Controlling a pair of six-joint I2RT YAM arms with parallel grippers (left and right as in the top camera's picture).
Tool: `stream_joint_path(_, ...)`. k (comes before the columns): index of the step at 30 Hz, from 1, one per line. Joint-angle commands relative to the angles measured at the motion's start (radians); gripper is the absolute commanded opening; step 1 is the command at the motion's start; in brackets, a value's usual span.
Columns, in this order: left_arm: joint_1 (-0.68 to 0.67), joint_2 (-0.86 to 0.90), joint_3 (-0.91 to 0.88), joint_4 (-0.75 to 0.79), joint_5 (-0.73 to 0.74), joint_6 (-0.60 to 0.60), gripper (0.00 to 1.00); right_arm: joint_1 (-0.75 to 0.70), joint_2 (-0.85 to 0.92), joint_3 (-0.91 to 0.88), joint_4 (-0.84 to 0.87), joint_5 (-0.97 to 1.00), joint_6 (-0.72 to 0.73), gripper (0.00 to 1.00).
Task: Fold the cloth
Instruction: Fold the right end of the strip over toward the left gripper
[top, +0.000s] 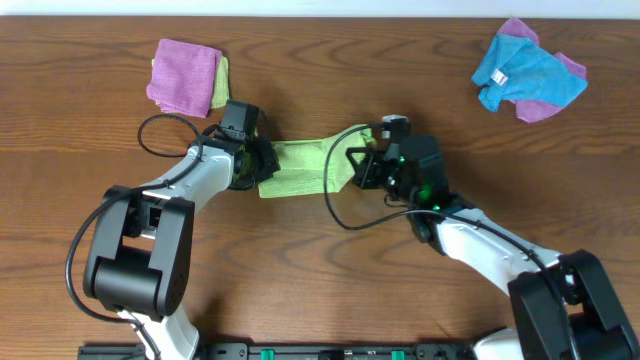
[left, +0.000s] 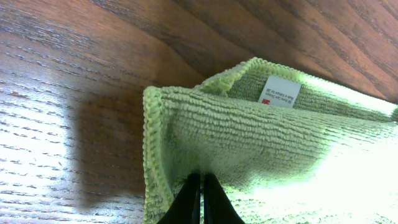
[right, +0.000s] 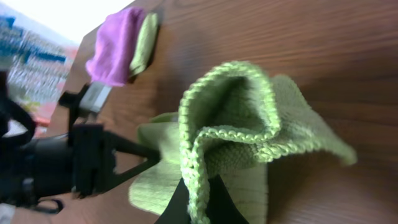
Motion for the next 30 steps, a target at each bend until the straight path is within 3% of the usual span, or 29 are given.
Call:
stream_joint_path(1,-0.005,0.020,0.013,-0.014,0.015,0.007,0.06,0.040,-0.002,0.045,0.000,0.025,-0.027,0.01)
stream_joint_path(15,-0.005,0.020,0.013,-0.014,0.015,0.007,0.06,0.154,0.195,0.223,-0.043,-0.016,-0.061,0.01)
stream_joint_path(30,-0.002,0.020,0.058,-0.039,0.044,0.021,0.06,0.216,0.226,0.235,-0.089,0.014,-0.131,0.01)
